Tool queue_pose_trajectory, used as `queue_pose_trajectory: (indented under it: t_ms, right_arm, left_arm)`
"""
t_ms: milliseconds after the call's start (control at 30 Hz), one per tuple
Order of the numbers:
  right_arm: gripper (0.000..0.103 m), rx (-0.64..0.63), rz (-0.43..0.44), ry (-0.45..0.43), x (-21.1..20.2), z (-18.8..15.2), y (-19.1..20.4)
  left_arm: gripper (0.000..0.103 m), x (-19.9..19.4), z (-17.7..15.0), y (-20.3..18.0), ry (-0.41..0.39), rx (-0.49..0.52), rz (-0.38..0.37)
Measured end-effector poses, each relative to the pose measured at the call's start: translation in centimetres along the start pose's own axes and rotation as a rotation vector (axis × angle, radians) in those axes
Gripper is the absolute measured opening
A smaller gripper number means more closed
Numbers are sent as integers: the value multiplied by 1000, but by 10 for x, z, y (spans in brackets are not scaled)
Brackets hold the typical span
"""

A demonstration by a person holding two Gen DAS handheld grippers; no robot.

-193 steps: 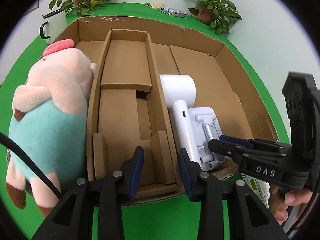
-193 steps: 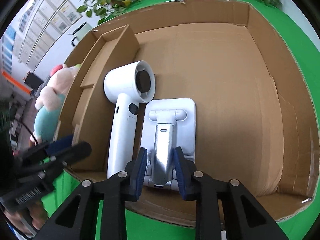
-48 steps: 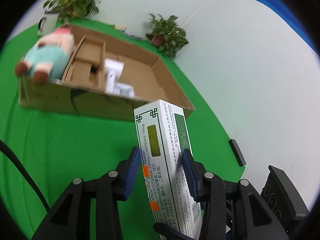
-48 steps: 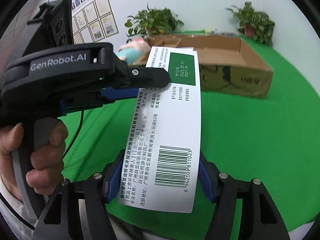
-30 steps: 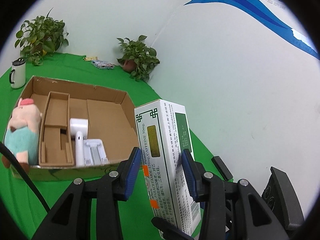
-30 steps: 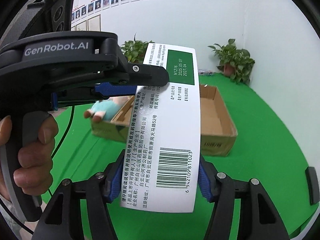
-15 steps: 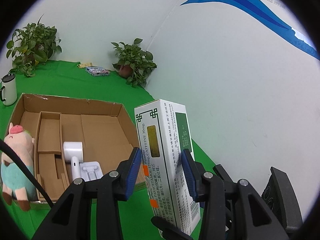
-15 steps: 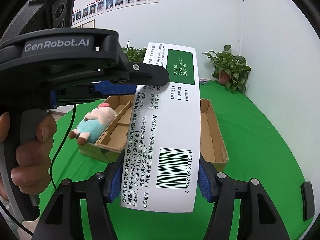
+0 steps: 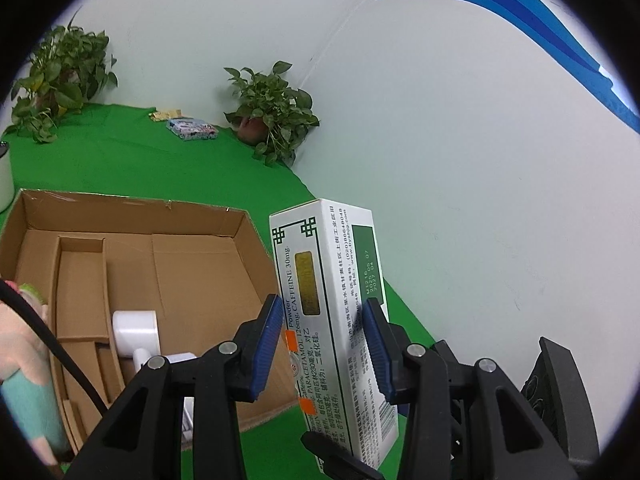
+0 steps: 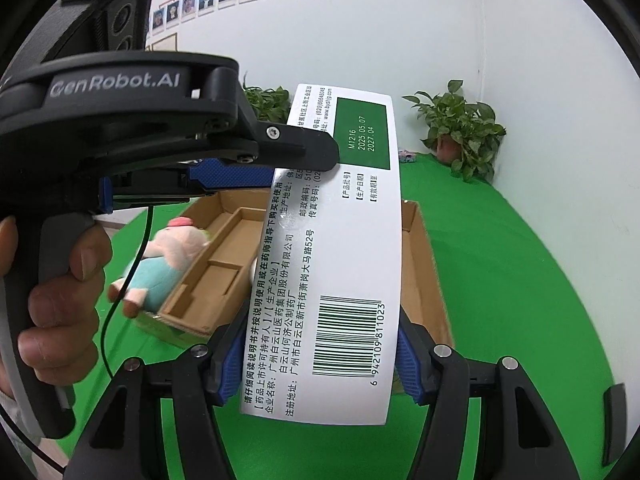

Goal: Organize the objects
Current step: 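Lift the medicine box with the right gripper and carry it over the box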

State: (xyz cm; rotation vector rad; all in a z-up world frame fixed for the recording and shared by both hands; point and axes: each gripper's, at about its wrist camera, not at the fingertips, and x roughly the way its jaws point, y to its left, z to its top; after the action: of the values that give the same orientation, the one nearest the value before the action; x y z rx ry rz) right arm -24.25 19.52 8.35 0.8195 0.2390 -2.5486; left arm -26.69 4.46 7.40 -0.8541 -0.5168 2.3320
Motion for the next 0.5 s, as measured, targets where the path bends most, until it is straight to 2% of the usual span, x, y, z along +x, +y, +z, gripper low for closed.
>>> queue_pose_trajectory:
  t_ms: [267,500]
  right_arm:
    - [60,17,34,74,51,39,-21]
    - [60,51,124,234,112,46,-40]
  left_arm:
    - [40,44,29,32,49,-45,39]
    - [40,93,18,74,148,-136,88]
